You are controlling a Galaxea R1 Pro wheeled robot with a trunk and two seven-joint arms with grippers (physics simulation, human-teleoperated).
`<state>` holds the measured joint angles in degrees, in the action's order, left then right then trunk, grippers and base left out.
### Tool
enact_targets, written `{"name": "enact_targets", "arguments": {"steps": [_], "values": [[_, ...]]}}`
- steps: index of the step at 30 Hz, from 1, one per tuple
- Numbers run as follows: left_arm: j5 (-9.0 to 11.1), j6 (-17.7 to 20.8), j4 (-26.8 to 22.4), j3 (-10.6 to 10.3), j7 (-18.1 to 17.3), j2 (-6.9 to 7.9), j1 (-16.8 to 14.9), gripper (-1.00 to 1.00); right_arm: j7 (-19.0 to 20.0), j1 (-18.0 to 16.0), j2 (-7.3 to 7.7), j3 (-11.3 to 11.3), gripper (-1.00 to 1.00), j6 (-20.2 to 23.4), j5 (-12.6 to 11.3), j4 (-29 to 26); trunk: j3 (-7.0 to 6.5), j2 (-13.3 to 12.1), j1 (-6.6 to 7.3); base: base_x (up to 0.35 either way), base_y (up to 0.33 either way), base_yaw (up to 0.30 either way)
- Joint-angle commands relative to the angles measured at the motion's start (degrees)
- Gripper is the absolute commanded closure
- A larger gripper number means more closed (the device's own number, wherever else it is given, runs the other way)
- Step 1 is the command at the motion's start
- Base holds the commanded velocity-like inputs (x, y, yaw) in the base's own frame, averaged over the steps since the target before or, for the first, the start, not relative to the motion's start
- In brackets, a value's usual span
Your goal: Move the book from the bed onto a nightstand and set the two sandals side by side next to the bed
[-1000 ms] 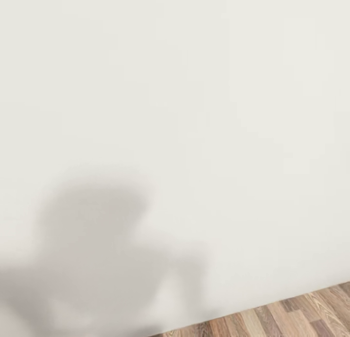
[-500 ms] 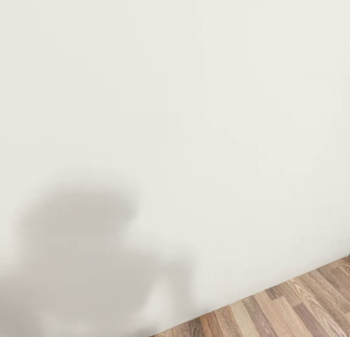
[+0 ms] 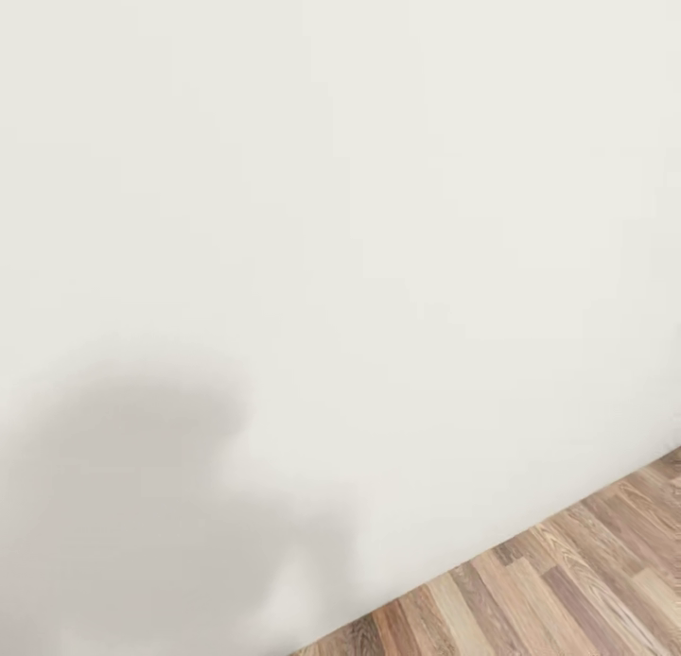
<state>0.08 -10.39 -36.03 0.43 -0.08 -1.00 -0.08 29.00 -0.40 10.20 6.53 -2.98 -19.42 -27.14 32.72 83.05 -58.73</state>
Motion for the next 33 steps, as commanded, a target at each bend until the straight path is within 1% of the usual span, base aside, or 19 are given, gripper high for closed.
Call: {"name": "enact_targets", "arguments": {"steps": [1,33], "values": [[0.01,-0.15,0.0,0.04,-0.01,-0.01,-0.01,-1.0,0.36,-0.04,0.0,0.11,-1.0,0.0,-0.35,0.07,0.05,0.03,0.0,0.0,0.0,-0.2],[0.01,-0.15,0.0,0.01,-0.01,-0.03,-0.01,-1.0,0.36,-0.04,0.0,0.1,-1.0,0.0,-0.35,0.07,0.05,0.03,0.0,0.0,0.0,-0.211]]}}
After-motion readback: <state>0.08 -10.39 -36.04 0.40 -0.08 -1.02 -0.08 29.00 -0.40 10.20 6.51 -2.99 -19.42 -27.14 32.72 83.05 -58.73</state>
